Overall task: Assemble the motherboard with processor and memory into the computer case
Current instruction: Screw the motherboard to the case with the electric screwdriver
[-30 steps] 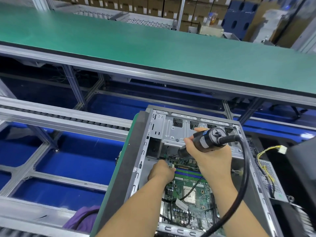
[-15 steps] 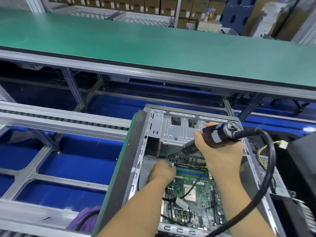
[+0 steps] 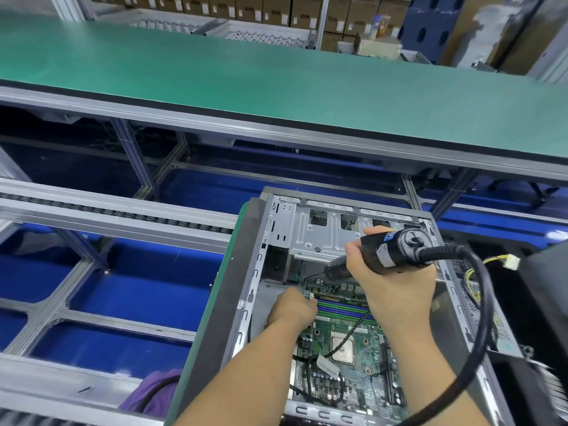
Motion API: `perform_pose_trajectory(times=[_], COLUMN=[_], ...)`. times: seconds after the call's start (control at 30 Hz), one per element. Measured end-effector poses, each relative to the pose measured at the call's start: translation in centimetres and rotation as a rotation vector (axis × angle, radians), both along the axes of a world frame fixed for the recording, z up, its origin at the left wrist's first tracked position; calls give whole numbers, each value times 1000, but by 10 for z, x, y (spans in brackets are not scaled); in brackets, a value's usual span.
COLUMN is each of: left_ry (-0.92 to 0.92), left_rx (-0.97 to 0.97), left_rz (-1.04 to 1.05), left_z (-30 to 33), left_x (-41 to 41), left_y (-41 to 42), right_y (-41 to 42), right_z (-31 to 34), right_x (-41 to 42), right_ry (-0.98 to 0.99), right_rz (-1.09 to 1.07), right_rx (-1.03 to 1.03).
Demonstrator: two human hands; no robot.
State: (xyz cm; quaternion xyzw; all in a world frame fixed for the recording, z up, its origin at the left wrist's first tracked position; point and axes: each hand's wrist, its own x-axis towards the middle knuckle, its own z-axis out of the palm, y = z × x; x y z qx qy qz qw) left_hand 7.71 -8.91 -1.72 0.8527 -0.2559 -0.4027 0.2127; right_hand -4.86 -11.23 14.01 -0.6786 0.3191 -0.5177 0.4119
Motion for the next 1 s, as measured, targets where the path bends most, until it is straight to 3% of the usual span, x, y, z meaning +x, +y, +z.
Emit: perform_pose_trajectory(times=[0.23, 0.43, 0.6, 0.87, 1.0], left_ry=[-5, 140, -4, -204, -178], left_rx=[-30, -270, -307, -97, 20], left_rz=[42, 217, 105, 97, 94], left_z=[3, 2, -1, 6, 9], left_x=[-2, -2, -2, 7, 4], left_y=[3, 0, 4, 8, 7], right_y=[11, 9, 8, 4, -4], right_z=[-9, -4, 0, 8, 10], right_x=[1, -9, -17, -29, -39], right_ry=[-39, -80, -68, -79, -79], right_rz=[41, -24, -53, -94, -104], right_rx=[90, 77, 75, 40, 51])
